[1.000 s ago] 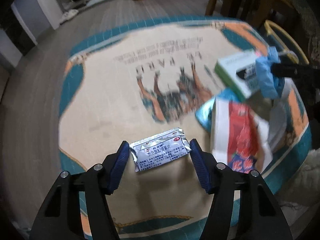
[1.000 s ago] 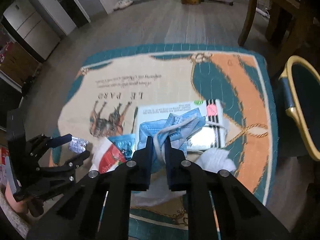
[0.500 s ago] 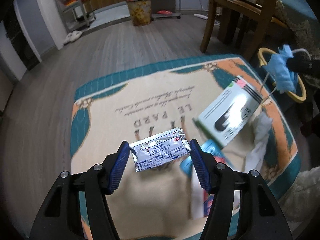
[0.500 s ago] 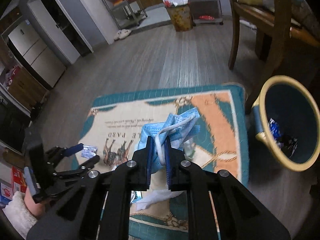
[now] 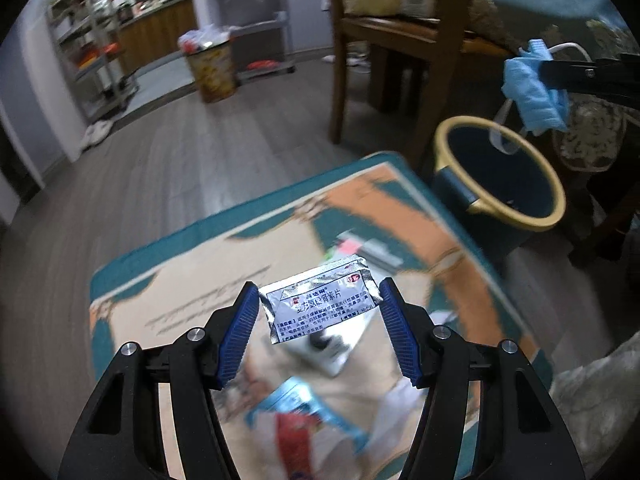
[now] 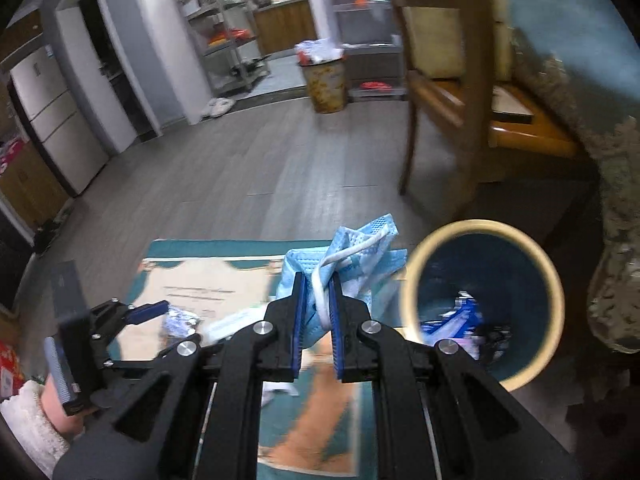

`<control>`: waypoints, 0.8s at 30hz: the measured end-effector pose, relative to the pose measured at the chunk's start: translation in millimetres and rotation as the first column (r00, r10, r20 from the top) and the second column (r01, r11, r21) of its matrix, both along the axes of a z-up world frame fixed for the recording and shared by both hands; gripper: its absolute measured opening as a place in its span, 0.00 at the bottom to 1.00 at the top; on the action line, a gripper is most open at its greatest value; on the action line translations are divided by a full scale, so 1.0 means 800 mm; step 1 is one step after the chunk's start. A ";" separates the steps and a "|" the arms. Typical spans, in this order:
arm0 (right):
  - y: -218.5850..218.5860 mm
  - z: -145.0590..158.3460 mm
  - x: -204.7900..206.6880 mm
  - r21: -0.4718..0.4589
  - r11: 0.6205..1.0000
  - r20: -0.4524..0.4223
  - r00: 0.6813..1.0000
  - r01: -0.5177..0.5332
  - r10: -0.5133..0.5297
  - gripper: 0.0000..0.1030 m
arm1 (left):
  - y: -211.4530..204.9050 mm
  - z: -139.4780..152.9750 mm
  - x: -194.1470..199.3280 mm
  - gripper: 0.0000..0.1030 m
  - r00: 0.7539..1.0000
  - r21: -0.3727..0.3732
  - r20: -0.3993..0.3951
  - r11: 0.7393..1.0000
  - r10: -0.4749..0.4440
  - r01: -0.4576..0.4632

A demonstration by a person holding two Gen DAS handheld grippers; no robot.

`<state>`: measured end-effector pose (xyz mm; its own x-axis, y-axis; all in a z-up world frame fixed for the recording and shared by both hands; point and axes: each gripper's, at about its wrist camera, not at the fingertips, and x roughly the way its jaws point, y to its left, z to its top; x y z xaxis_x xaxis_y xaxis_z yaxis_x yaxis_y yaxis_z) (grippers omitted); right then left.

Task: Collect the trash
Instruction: 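Carry the silver pack and blue mask over the wastebasket and release both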

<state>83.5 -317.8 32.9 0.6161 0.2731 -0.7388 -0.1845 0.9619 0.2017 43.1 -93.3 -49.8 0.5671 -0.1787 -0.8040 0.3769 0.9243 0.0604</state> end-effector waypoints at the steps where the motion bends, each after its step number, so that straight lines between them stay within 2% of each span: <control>1: -0.013 -0.002 0.003 -0.009 1.000 -0.004 1.000 0.018 -0.018 0.10 | -0.013 0.001 0.003 0.61 1.000 -0.004 0.002 1.000 -0.017 0.017; 13: -0.151 -0.025 0.014 0.061 0.975 -0.029 0.977 0.213 -0.211 0.10 | -0.122 -0.003 0.024 0.61 0.990 -0.042 0.003 0.989 -0.143 0.143; 24: -0.222 -0.062 0.019 0.033 0.952 -0.081 0.951 0.303 -0.300 0.10 | -0.219 -0.022 0.033 0.61 0.967 -0.050 0.000 0.966 -0.255 0.255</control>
